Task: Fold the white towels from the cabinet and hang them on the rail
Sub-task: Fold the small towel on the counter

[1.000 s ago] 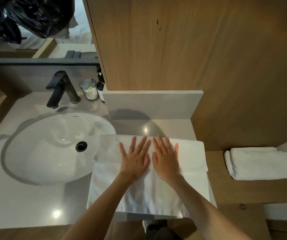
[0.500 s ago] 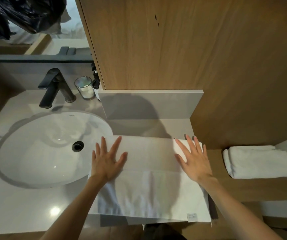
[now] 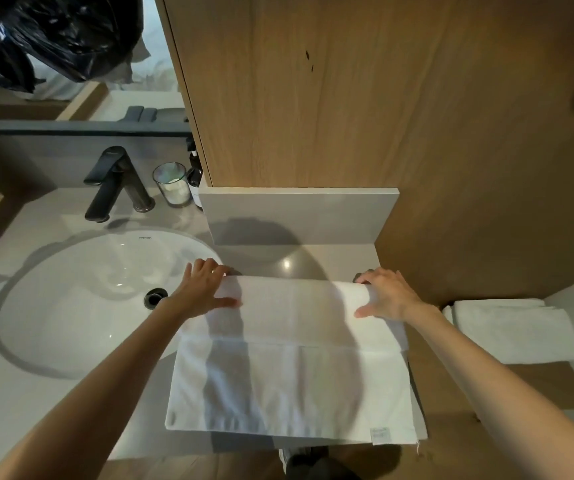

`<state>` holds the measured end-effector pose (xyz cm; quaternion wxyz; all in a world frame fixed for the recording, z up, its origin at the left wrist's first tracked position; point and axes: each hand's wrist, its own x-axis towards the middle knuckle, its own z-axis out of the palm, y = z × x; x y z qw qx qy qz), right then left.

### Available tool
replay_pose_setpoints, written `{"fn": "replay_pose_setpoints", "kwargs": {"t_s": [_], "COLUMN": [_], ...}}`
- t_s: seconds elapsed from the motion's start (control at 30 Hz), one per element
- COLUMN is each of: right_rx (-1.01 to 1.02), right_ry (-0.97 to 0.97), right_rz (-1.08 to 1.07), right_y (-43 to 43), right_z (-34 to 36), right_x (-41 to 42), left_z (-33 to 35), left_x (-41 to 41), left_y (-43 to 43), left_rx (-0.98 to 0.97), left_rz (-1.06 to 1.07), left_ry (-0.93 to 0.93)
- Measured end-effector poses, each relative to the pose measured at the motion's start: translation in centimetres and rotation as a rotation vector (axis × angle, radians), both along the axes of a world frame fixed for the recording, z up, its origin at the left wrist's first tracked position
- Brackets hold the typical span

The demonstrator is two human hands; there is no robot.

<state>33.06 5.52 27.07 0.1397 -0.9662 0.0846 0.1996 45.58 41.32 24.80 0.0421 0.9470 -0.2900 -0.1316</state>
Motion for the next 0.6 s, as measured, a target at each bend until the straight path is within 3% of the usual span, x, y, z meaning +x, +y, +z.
{"fn": "replay_pose_setpoints", "kwargs": {"t_s": [0.2, 0.47, 0.6], "right_rx": [-0.078, -0.105, -0.136], "right_ry": [-0.007, -0.291, -0.381], "right_rz": [0.062, 0.096, 0.164], "right_y": [0.5, 0.4, 1.1], "right_z": [3.0, 5.7, 5.2], "right_x": [0.6, -2.8, -6.4], "left_z": [1.6, 5.0, 4.5], "left_x": [0.4, -2.0, -5.7], "left_y": [0.6, 1.3, 2.9], "left_rx": [0.01, -0.166, -0.228], "left_rz": [-0.04, -0.072, -0.088], "left_ry": [-0.035, -0.243, -0.259]}}
